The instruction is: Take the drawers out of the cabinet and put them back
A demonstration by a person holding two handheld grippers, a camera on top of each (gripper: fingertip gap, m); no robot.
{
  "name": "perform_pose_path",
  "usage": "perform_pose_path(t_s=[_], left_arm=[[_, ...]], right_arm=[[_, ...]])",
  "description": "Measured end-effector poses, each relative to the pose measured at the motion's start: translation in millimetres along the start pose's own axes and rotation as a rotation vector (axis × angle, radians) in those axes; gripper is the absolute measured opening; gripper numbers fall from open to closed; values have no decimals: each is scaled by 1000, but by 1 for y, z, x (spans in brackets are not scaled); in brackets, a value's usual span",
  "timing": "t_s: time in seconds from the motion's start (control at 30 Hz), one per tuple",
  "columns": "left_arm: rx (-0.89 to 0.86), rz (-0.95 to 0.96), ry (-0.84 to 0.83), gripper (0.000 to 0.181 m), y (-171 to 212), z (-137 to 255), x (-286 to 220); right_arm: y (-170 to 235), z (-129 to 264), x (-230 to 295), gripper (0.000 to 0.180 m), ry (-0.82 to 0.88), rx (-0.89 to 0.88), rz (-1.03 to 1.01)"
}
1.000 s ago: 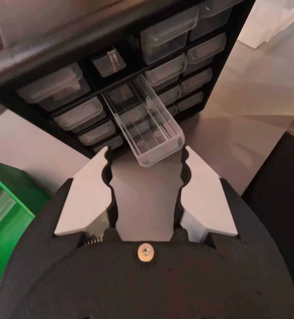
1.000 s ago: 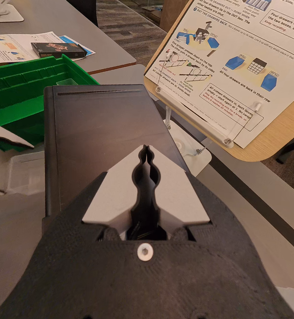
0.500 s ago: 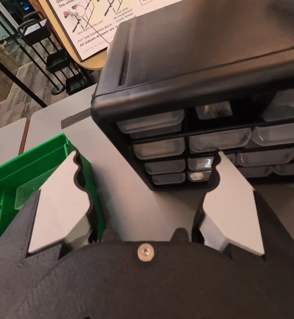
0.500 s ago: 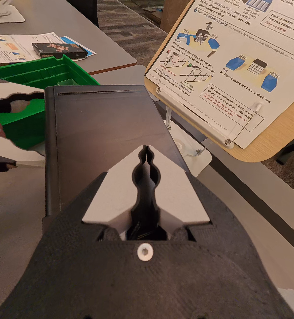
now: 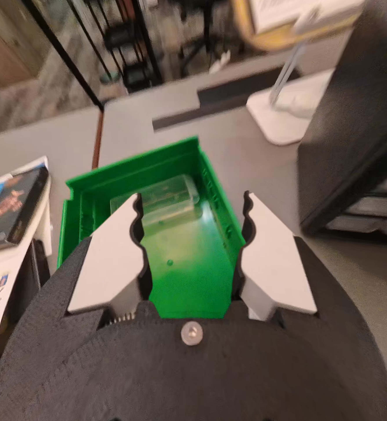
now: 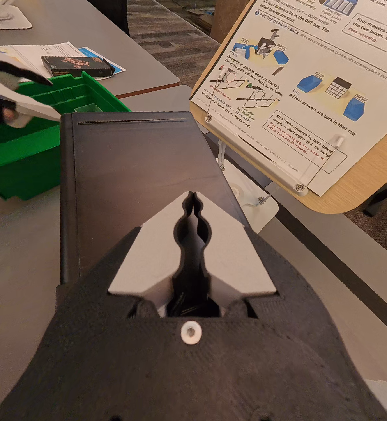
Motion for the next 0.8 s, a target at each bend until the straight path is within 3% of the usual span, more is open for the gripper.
perform_pose_path(t_s=[0.07, 0.13, 0.43, 0.53, 0.63, 0.8], left_arm=[[182, 16, 34, 80, 27, -28, 16], [205, 29, 37, 68, 34, -53, 30], [341, 71, 189, 68, 60, -134, 17], [391, 59, 194, 56, 72, -143, 16], [414, 60, 233, 20, 74, -139, 11], [382, 3, 207, 17, 71, -124, 20]], right_arm=[[0, 0, 0, 0, 0, 3, 0], [0, 0, 0, 0, 1, 3, -1], [1, -1, 0, 0, 3, 11, -1], [1, -1, 0, 0, 3, 12, -1], [1, -1, 0, 0, 2, 12, -1], [0, -1, 0, 0, 2, 10, 0]])
Point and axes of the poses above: each gripper's, where its closed fingertips meet, z back along the fingers, y out of its underside, x = y × z across the jaws, the point moved 1 cm from there along z, back along the fingers, and after that the axes turned 5 degrees about z, right-handed, at the moved point
